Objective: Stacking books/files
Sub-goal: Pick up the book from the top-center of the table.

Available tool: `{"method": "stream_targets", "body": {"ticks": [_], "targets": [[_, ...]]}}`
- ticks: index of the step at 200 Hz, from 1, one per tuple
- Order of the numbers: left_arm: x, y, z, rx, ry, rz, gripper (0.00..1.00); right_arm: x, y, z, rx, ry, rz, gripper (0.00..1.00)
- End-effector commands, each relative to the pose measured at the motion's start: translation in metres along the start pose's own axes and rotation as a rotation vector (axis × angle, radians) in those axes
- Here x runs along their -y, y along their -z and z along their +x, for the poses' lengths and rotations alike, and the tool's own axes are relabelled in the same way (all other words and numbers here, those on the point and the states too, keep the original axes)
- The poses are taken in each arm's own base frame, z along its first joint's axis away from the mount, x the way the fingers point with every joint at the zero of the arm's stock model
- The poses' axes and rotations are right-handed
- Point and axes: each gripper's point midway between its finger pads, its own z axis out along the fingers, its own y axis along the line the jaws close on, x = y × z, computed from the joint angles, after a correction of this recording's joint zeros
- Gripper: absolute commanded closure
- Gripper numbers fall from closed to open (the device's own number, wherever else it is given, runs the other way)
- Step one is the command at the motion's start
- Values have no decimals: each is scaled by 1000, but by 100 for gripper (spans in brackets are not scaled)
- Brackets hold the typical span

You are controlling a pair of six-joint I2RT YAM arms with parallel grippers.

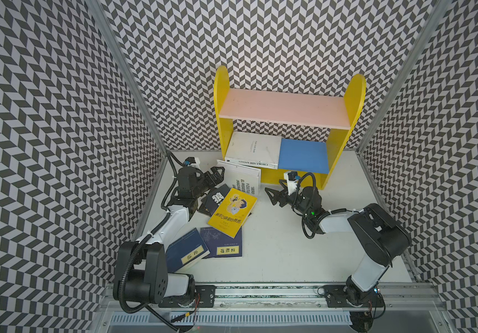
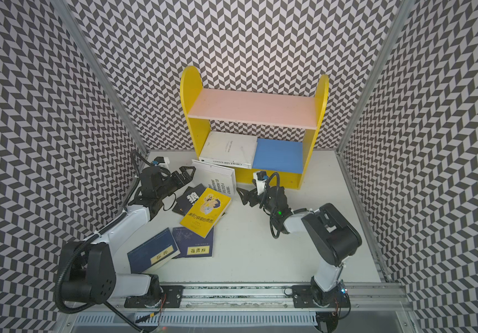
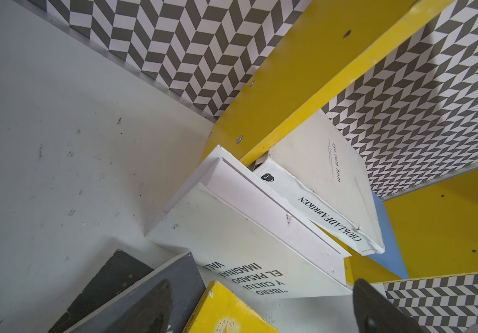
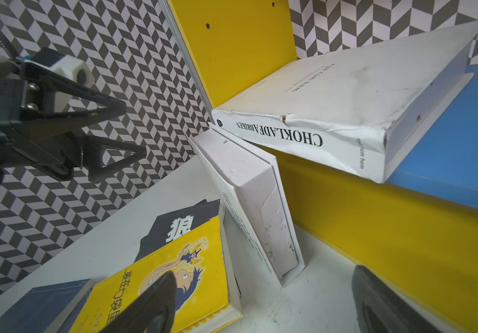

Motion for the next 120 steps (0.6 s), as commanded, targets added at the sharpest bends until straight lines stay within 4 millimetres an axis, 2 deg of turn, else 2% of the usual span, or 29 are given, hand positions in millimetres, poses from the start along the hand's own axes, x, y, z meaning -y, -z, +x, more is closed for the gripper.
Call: {"method": "stream_targets", "body": {"ticks": [1, 61, 120], "targets": [[-6, 2, -3, 26, -9, -19, 3, -15, -12, -35, 136, 83, -58, 8], [-39, -25, -37, 64, -12, -41, 3, -21, -45, -17, 80, 107, -106, 8], [-40, -55, -47, 34, -73, 51, 3, -11, -75, -12, 39, 135, -67, 11]]}}
